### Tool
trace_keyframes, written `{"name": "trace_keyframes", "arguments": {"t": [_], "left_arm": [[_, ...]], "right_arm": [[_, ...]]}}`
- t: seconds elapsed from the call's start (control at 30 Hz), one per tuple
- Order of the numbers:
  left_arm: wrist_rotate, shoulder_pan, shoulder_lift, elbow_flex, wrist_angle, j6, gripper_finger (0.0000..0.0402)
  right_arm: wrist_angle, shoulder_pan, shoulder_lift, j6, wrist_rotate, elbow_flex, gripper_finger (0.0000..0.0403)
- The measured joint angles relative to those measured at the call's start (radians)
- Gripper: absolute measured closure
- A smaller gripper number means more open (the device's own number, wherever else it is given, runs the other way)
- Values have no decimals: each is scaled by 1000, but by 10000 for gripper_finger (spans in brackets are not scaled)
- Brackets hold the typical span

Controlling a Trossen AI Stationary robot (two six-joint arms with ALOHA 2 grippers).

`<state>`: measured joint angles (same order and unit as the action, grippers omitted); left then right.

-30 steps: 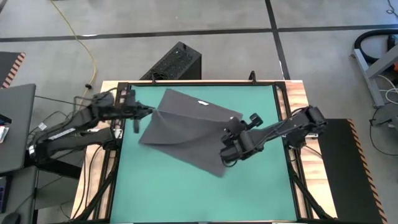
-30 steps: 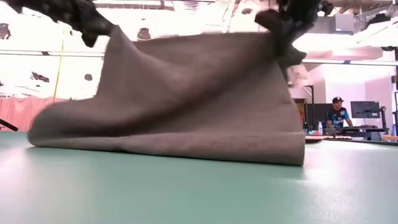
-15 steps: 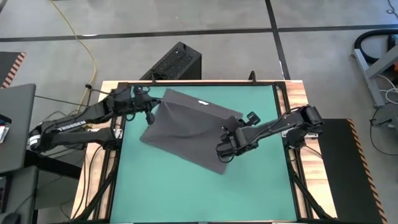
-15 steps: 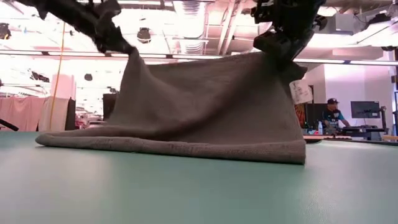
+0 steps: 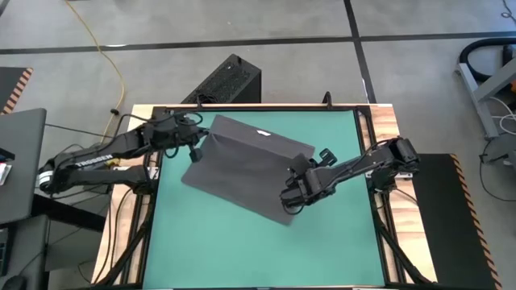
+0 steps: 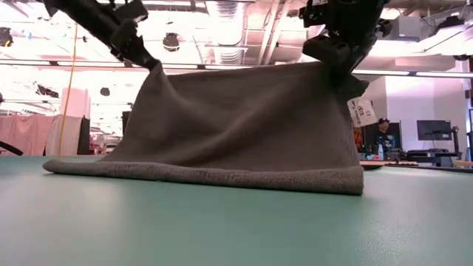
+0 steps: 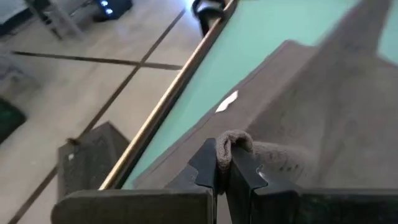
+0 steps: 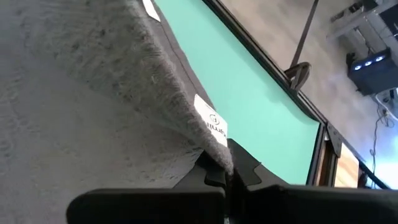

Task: Roll towel
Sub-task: Prepare the gray towel for folding

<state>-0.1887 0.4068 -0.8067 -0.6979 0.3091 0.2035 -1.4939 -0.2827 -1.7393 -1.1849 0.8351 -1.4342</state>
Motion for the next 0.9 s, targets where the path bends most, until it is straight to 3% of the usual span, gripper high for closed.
{"name": "trace_keyframes", "arguments": {"t": [0.33,0.9], "left_arm": [[-131,12,-52,0,23,87,402],[-154,127,-223,0,-59,207,401]], "right_arm": [[24,67,0,16,-27,-1,394],[83,196,-88,169,-90,-1,390]]}}
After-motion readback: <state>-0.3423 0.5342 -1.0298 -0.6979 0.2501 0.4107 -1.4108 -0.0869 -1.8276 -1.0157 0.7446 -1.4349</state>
